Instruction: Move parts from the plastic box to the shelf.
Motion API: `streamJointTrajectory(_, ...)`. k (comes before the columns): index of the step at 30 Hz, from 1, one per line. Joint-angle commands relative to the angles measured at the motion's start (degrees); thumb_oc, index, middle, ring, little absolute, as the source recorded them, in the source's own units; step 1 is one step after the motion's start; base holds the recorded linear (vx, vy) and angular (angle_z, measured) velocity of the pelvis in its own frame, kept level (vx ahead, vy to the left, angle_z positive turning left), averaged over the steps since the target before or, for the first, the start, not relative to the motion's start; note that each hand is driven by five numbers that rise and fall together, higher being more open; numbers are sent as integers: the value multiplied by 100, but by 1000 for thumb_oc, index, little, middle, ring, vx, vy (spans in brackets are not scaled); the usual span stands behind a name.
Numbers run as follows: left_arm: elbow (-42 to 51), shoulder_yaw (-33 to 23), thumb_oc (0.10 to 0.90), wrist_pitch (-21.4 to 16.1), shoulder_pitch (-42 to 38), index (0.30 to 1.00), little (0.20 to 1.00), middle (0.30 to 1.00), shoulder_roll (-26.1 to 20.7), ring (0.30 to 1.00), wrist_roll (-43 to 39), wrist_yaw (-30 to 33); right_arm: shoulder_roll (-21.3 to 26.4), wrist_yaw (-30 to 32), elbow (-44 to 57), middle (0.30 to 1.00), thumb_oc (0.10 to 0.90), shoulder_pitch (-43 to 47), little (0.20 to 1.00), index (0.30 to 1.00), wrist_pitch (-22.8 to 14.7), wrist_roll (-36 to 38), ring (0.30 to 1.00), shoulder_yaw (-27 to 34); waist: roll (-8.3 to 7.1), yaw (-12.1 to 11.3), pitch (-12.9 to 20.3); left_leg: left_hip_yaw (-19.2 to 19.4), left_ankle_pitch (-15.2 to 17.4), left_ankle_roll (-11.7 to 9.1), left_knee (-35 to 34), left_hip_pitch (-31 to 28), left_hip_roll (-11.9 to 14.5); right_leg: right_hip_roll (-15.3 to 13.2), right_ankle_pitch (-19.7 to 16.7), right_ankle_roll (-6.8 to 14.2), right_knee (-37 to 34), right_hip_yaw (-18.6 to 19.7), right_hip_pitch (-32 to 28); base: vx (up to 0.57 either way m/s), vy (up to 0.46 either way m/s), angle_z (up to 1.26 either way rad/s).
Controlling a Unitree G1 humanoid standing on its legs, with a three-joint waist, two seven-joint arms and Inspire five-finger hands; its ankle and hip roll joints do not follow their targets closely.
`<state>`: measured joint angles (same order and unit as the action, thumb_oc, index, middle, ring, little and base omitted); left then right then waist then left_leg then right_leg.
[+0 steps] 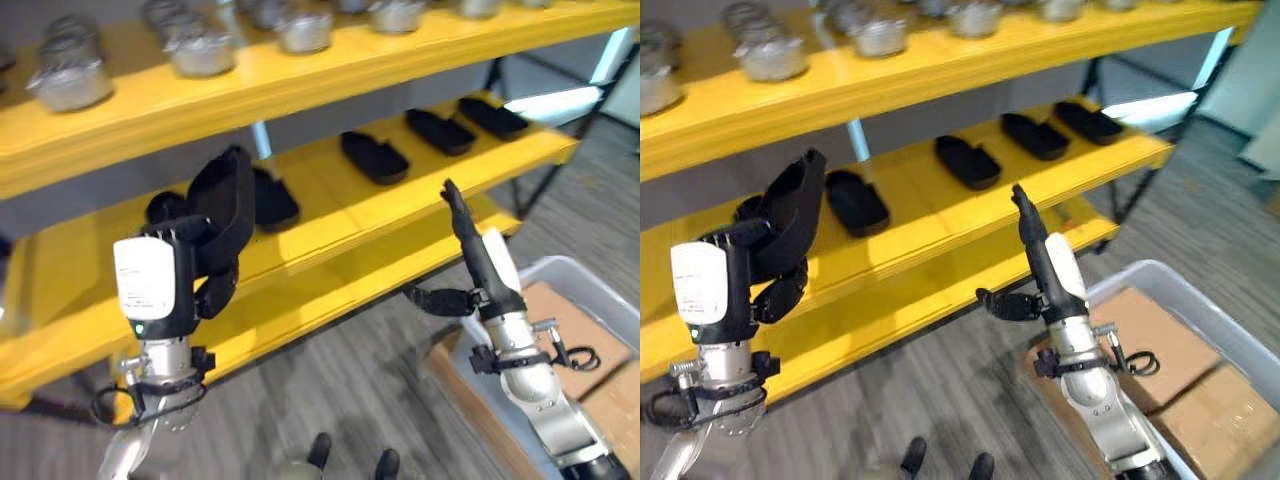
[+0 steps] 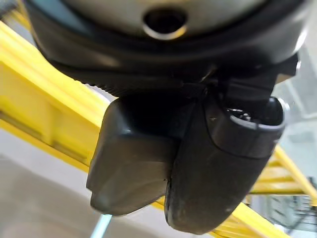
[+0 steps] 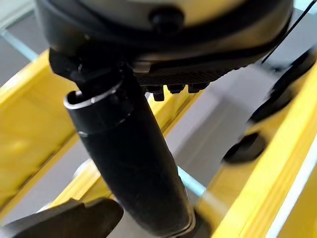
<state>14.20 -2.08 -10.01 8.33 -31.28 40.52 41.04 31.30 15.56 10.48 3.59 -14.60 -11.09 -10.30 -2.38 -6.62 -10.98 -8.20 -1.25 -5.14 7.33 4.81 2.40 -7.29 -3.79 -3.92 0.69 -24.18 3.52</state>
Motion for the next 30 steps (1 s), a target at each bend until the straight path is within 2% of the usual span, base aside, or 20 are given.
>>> streamJointTrajectory(1,668,-333,400,-333,-367,300,300,300,-320,300,-359,515,-60,436,422,1000,900,336,1000,1000,-533,126,1000,292,-184,385,516,389,123,113,34,-175,613,-243,116,878,-44,504,-269,-48,170,80)
streamJointTrajectory(3,663,-303,400,-356,-396,300,300,300,-275,300,-426,563,-78,485,420,1000,900,257,1000,1000,-521,168,1000,343,-71,518,567,665,-350,-65,-343,-366,1378,-388,237,944,191,339,-199,-17,305,53)
streamJointTrajectory(4,660,-272,400,-339,-430,300,300,300,-279,300,-447,547,-45,500,434,1000,900,211,1000,1000,-509,151,1000,389,-4,558,593,831,-651,-168,-537,-399,1672,-466,297,994,335,241,-173,18,323,59)
streamJointTrajectory(5,655,-238,400,-334,-462,300,300,300,-282,300,-449,526,-42,519,435,1000,900,171,1000,1000,-492,133,1000,429,49,590,613,1051,-774,-232,-630,-406,1794,-561,314,1034,432,113,-183,57,302,75)
streamJointTrajectory(6,635,-221,400,-310,-485,300,300,300,-274,300,-445,491,-44,523,455,1000,900,110,1000,1000,-484,94,1000,480,118,638,669,1335,-738,-316,-895,-557,1889,-656,410,1090,626,-44,-214,103,279,90)
streamJointTrajectory(7,613,-154,400,-330,-518,300,300,300,-318,300,-423,479,-72,552,439,1000,900,40,1000,1000,-492,37,1000,525,150,620,715,1366,-823,-377,-1100,-628,1872,-726,421,1126,709,-109,-260,179,326,77)
streamJointTrajectory(8,661,-106,400,-350,-543,300,300,300,-366,300,-411,450,-102,529,490,1000,900,-2,1000,1000,-482,35,1000,561,152,542,767,1220,-685,-365,-1054,-590,1701,-828,379,1168,729,-168,-383,256,512,88)
streamJointTrajectory(9,736,-151,400,-336,-578,300,300,300,-513,300,-365,446,-259,479,528,1000,900,-51,1000,1000,-480,65,1000,582,8,431,752,1116,-329,-217,-797,-517,1316,-1195,236,1345,759,-291,-619,202,413,123)
streamJointTrajectory(10,737,-152,400,-336,-577,300,300,300,-516,300,-366,445,-263,479,528,1000,900,-51,1000,1000,-480,65,1000,582,0,435,750,1114,-324,-213,-789,-515,1307,-1205,236,1349,761,-293,-621,173,448,101)
streamJointTrajectory(12,730,-162,400,-259,-661,300,300,300,-654,300,-286,484,-386,392,517,1000,900,-30,1000,1000,-401,-57,1000,509,-192,348,745,1070,44,37,-702,-530,764,-1625,-173,1593,825,-328,-707,106,403,57)
streamJointTrajectory(13,744,-177,400,-228,-659,300,300,300,-671,300,-258,516,-436,385,528,1000,900,-14,1000,1000,-386,-96,1000,481,-255,351,753,1079,100,137,-702,-531,597,-1763,-350,1651,832,-303,-678,94,374,32)
streamJointTrajectory(17,777,-275,400,-138,-576,300,300,300,-721,300,-117,538,-561,308,511,1000,900,-10,1000,1000,-288,-261,1000,380,-417,314,775,1146,354,398,-710,-669,143,-2111,-912,1810,937,-118,-609,83,255,19)
streamJointTrajectory(21,775,-332,400,-91,-500,300,300,300,-741,300,-34,495,-678,264,498,1000,900,-67,1000,1000,-209,-432,1000,286,-454,292,756,1169,459,618,-789,-870,-196,-2336,-1385,1828,1264,140,-485,68,234,-8)
streamJointTrajectory(23,776,-322,400,-87,-503,300,300,300,-741,300,-35,460,-715,245,482,1000,900,-93,1000,1000,-204,-450,1000,271,-394,333,698,1148,434,700,-845,-930,-220,-2260,-1330,1776,1593,279,-337,43,208,-2)
streamJointTrajectory(24,709,-236,400,-119,-562,300,300,300,-748,300,-69,396,-710,213,489,1000,900,-185,1000,1000,-225,-435,1000,315,-320,481,670,1059,380,725,-924,-969,-223,-1702,-969,1615,1752,876,-27,78,234,-7)
streamJointTrajectory(25,592,-123,400,-165,-656,300,300,300,-731,300,-141,328,-635,186,479,1000,900,-246,1000,1000,-283,-380,1000,348,-226,681,609,887,316,750,-974,-1002,-246,-874,-401,1393,1677,1436,358,62,163,2)
streamJointTrajectory(26,584,-120,400,-168,-668,300,300,300,-727,300,-141,330,-629,185,479,1000,900,-242,1000,1000,-284,-377,1000,353,-217,670,615,898,292,739,-978,-981,-231,-858,-420,1366,1671,1437,384,55,93,16)
streamJointTrajectory(27,548,-70,400,-175,-651,300,300,300,-698,300,-164,232,-573,165,484,1000,900,-211,1000,1000,-328,-322,1000,321,-202,671,575,891,274,739,-1023,-1037,-267,-749,-373,1307,1406,1255,535,15,-5,13)
streamJointTrajectory(29,516,-50,400,-129,-702,300,300,300,-662,300,-204,224,-590,183,470,1000,900,-118,1000,1000,-357,-295,1000,238,-194,639,524,936,271,681,-1045,-1061,-235,-869,-511,1368,1080,741,572,15,-53,-6)
streamJointTrajectory(30,539,-41,400,-124,-723,300,300,300,-650,300,-160,223,-596,182,471,1000,900,-80,1000,1000,-348,-330,1000,201,-197,678,529,922,262,659,-1024,-1047,-207,-919,-551,1413,989,679,502,39,-105,-2)
